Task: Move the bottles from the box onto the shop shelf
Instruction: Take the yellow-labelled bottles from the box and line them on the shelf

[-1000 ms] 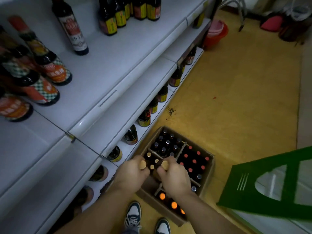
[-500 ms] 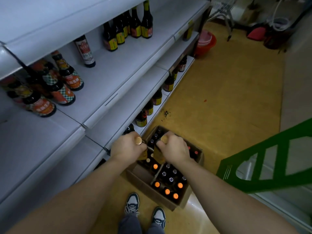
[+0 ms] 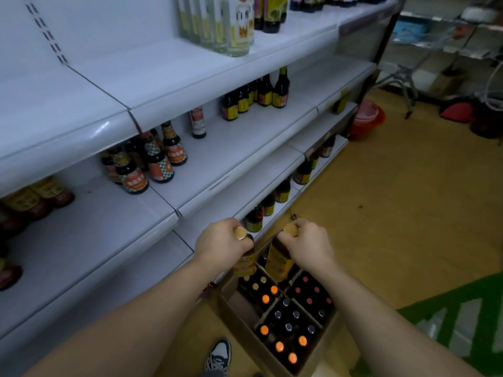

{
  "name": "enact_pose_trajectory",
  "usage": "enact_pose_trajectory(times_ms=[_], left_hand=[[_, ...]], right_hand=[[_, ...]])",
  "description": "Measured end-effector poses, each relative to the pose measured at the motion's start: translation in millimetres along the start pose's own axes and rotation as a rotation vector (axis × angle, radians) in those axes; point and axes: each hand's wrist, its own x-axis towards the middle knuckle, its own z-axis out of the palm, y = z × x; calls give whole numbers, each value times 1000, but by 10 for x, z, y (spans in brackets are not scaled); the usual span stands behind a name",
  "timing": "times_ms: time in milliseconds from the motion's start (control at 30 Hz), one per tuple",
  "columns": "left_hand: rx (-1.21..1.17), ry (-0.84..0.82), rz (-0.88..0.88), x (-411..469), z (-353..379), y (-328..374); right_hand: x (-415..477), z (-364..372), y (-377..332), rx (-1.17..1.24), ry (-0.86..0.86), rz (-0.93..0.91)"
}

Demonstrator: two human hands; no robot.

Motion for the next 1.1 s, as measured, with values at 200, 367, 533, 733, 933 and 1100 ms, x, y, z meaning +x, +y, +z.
enact_pose_trajectory(times_ms=[200,367,533,733,933,1100], left_hand=[[-31,70,-56,-135,-230,-38],[-59,133,-127,-320,-469,-122],[-83,218,-205,-607,-724,-286],[-114,329,-280,-1041,-1075,-584],[-121,467,-351,-1693,-1451,-850],[-102,573,-405,-2344,-1804,-1005]], right_hand=[[-37,-149,-239,8,-77,-120],[-141,-204,-565,-22,-133,-224],[-301,-125,-892,-38,-197,-332],[-596,59,-1307,-57,-266,-478],[-1104,227,-1759,-23,-336,-573],[-1633,276,-2104,-33,-362,-643]])
